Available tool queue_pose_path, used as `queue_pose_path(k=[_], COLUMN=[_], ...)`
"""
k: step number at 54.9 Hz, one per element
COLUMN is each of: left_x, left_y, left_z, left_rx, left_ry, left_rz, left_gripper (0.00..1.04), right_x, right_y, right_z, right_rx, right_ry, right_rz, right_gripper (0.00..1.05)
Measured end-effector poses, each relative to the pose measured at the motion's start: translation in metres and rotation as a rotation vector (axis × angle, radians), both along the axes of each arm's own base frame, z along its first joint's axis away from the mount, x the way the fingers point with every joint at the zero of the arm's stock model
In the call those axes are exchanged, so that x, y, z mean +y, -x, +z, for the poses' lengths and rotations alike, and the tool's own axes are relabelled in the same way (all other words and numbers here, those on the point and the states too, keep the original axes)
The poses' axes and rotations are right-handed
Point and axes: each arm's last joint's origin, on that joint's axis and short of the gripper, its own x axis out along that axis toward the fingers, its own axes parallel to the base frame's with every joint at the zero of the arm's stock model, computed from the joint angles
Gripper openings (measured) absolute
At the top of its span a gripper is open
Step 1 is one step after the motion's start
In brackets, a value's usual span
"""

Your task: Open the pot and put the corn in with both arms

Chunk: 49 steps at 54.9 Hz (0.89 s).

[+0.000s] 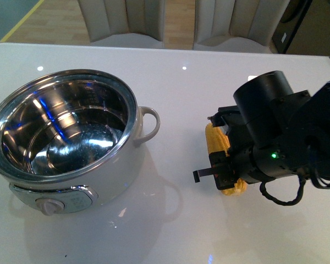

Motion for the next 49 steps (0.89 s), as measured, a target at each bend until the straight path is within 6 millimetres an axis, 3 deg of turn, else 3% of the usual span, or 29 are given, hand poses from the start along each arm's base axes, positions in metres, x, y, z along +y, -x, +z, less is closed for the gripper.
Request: queue_pose_path(k=[12, 21, 30, 39, 49], left_x=[0.0, 0.0, 0.0, 0.0, 0.0], left_y=[0.0, 0.0, 0.0, 0.0, 0.0], left_z=[0.0, 0.0, 0.0, 0.0, 0.0], left_rx=[0.0, 0.0, 0.0, 0.0, 0.0], left_ry=[0.0, 0.0, 0.0, 0.0, 0.0], left_rz=[0.0, 0.0, 0.0, 0.0, 0.0], left_gripper=[0.98, 0.98, 0.98, 0.98, 0.98], right_x=[-0.006, -0.004, 0.025, 0.055, 0.085], right_y=[0.012, 0.016, 0.005, 0.002, -0.001], right_z=[0.042, 0.1, 0.158, 0.178, 0.184], right_rx=[-0.067, -0.135, -0.187, -0.194, -0.187], right_ry=[-0.132, -0.287, -0.409, -0.431, -0.432], right_rz=[-0.002, -0.013, 0.009, 0.068, 0.113], right_gripper=[0.26, 0.23, 0.23, 0.23, 0.23])
